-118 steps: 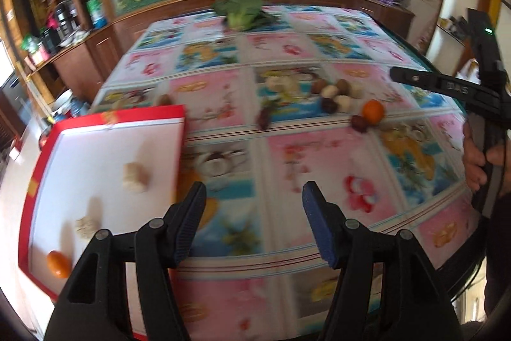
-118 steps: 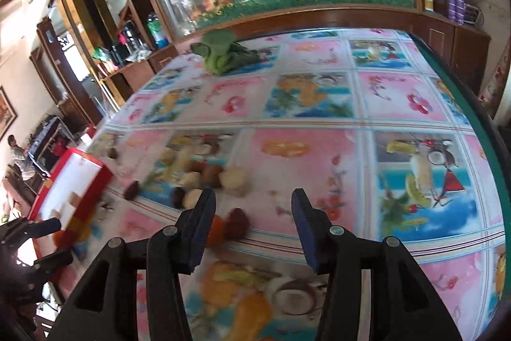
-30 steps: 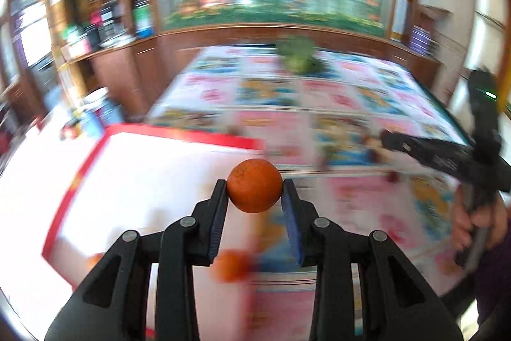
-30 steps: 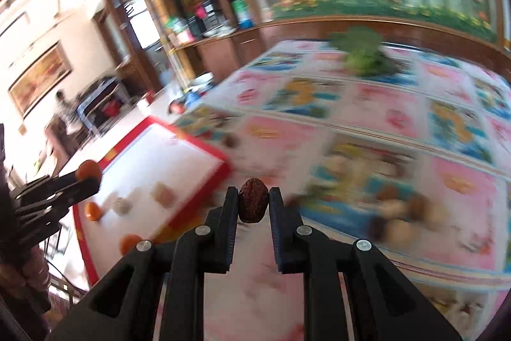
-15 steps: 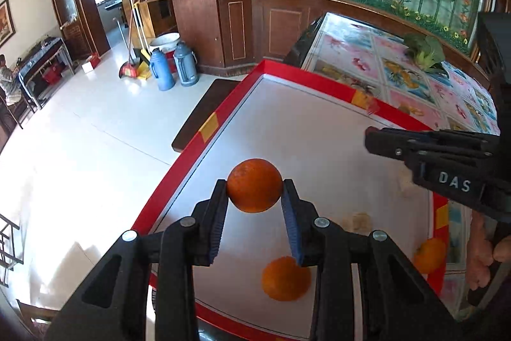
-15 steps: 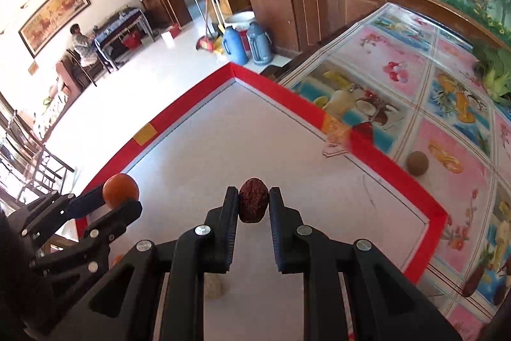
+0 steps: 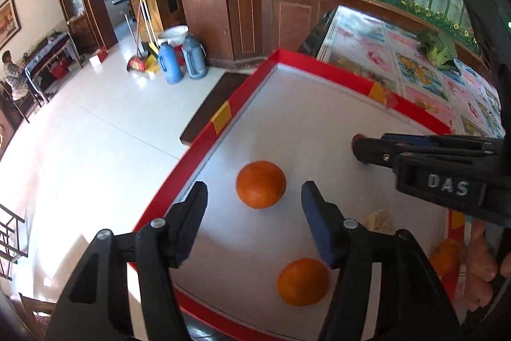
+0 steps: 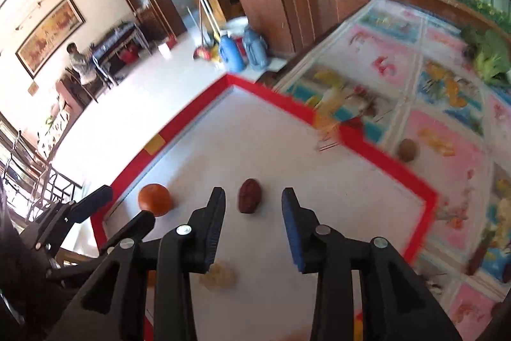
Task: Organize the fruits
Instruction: 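Grasp an orange with the left tool, carry both items into the tray, release, then grasp a brown date with the left tool while the right tool grasps a red date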
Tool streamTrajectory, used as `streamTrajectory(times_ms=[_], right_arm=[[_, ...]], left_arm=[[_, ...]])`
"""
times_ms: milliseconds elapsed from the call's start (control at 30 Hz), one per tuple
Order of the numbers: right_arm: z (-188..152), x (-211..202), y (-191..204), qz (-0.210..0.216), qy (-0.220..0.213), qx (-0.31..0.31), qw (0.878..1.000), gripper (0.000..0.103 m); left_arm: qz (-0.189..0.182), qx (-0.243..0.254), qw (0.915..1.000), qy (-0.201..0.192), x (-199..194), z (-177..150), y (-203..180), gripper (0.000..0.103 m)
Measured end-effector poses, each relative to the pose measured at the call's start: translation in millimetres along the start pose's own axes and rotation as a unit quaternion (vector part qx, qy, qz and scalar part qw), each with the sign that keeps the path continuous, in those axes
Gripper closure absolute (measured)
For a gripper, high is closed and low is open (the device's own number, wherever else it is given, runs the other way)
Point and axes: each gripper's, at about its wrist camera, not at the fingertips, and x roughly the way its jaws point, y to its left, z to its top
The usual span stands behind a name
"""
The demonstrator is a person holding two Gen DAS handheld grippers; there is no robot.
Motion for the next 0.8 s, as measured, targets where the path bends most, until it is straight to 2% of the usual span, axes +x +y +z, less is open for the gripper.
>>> streamTrajectory(times_ms=[100, 200, 333, 400, 500, 600, 700, 800], right_arm=[[-10.8, -52.1, -29.3, -0.006, -0.054, -0.011, 0.998, 0.05], [-29.3, -99.7, -72.9, -0.048, -0.096, -0.002, 0.994, 0.044], [-59.6, -142.1, -136.8, -0.109, -0.102, 0.021, 0.988, 0.04], [-78.5, -157.1, -159.7, -0.121, -0.095, 0.03, 0.988, 0.04], [-109.0, -168.1, -185.5, -0.115, -0.085, 0.033, 0.989, 0.04], [-133.3, -161.0, -191.9, -0.104, -0.062, 0.015, 0.993, 0.04], [-141.4, -150.1, -188.6, -0.105, -0.049, -0.004, 0.993, 0.04], [-139.5, -137.0, -191.4, -0.101, -0.039, -0.009, 0.994, 0.04]], left_arm=[[-0.002, 0.007, 0.9995, -0.03, -24.5, 0.3, -9.6, 0.03], [-0.019, 0.036, 0.9981, -0.046, -43.8, -2.8, -31.8, 0.03], [-0.063, 0.076, 0.9937, -0.054, -62.4, -8.4, -68.8, 0.029], [-0.078, 0.09, 0.9911, -0.059, -68.4, -11.3, -88.8, 0.028], [-0.115, 0.119, 0.9848, -0.055, -73.6, -13.6, -119.2, 0.028], [-0.159, 0.141, 0.9763, -0.043, -74.7, -12.7, -150.6, 0.028], [-0.181, 0.166, 0.9689, -0.031, -72.5, -13.7, -181.4, 0.028], [-0.183, 0.189, 0.9646, -0.013, -65.0, -16.6, -209.2, 0.028]])
